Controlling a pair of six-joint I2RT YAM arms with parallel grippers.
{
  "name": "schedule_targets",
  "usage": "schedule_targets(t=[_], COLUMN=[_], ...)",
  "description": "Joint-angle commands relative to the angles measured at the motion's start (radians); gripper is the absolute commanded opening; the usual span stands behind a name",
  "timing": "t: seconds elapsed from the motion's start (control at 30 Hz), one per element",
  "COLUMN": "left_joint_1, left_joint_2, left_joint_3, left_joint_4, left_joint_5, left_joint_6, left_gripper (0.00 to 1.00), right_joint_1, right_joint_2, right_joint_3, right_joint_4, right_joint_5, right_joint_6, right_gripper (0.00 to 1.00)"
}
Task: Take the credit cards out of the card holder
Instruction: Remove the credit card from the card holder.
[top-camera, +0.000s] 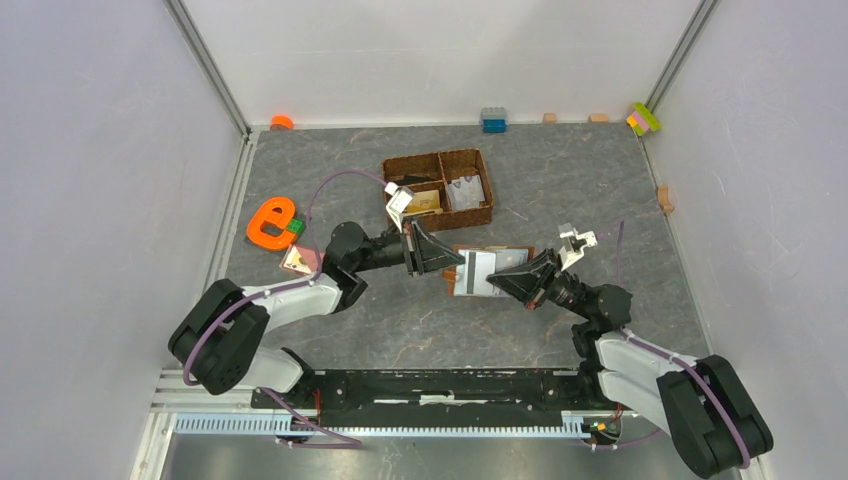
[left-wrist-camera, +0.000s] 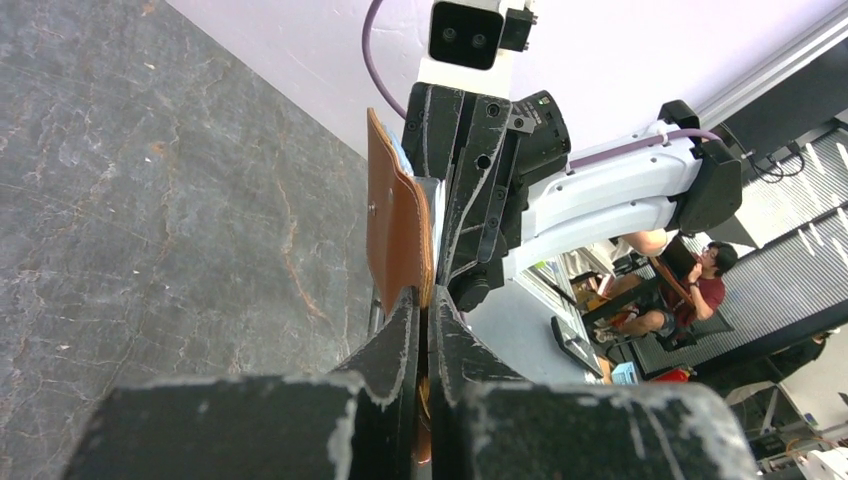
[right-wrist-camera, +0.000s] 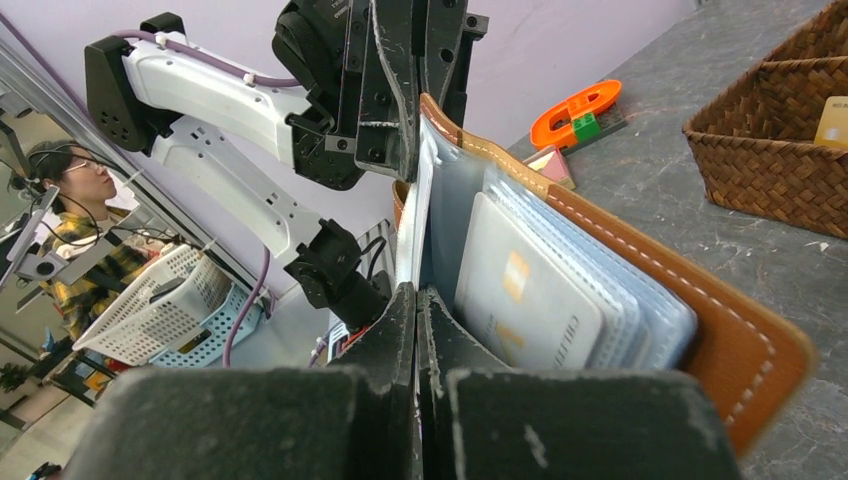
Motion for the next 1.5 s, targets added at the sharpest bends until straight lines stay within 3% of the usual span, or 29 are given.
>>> schedule_targets(t=[0.0,0.3,0.33,0.47,0.73,1.07,1.17,1.2,1.3,1.37,1.47], left_joint_1=[0.017,0.021,0.019,-0.005,-0.027,-0.087,-0.088,-0.088,-0.085,-0.081,-0.070], left_joint_2=[-0.030,-0.024,-0.019,-0.006,-0.028,-0.056,-0.056,-0.058,-0.063,-0.063,-0.058], left_joint_3=[-0.014,-0.016,-0.016,-0.014,0.002,0.061,0.066,0.066,0.059,0.055,0.051], left_joint_4=[0.049,0.071,0.080,0.112,-0.012,-0.257,-0.271,-0.271,-0.259,-0.238,-0.214], left_joint_5=[0.008,0.008,0.011,0.021,-0.010,-0.085,-0.086,-0.086,-0.083,-0.072,-0.061], left_joint_6=[-0.002,-0.020,-0.025,-0.030,0.053,0.209,0.218,0.219,0.216,0.201,0.177], left_gripper=[0.02,0.03,0.08,0.43,0.50,0.33,0.06,0.02,0.02,0.02,0.02], right_joint_1=[-0.018,-0.025,-0.025,-0.025,-0.025,-0.024,-0.023,-0.024,-0.024,-0.024,-0.025], right_joint_2=[-0.017,-0.003,-0.001,0.006,0.023,0.025,0.029,0.031,0.032,0.032,0.033], right_joint_3=[-0.002,-0.004,-0.002,-0.002,-0.005,-0.010,-0.011,-0.011,-0.014,-0.015,-0.013], right_joint_4=[0.076,0.094,0.096,0.100,0.134,0.166,0.175,0.179,0.195,0.195,0.198], right_joint_5=[0.012,0.008,0.007,0.008,0.006,0.009,0.007,0.005,0.003,0.003,0.000], right_joint_6=[0.010,0.022,0.023,0.028,0.046,0.061,0.065,0.066,0.071,0.073,0.075], right_gripper=[0.00,0.01,0.01,0.01,0.01,0.01,0.03,0.08,0.28,0.28,0.20])
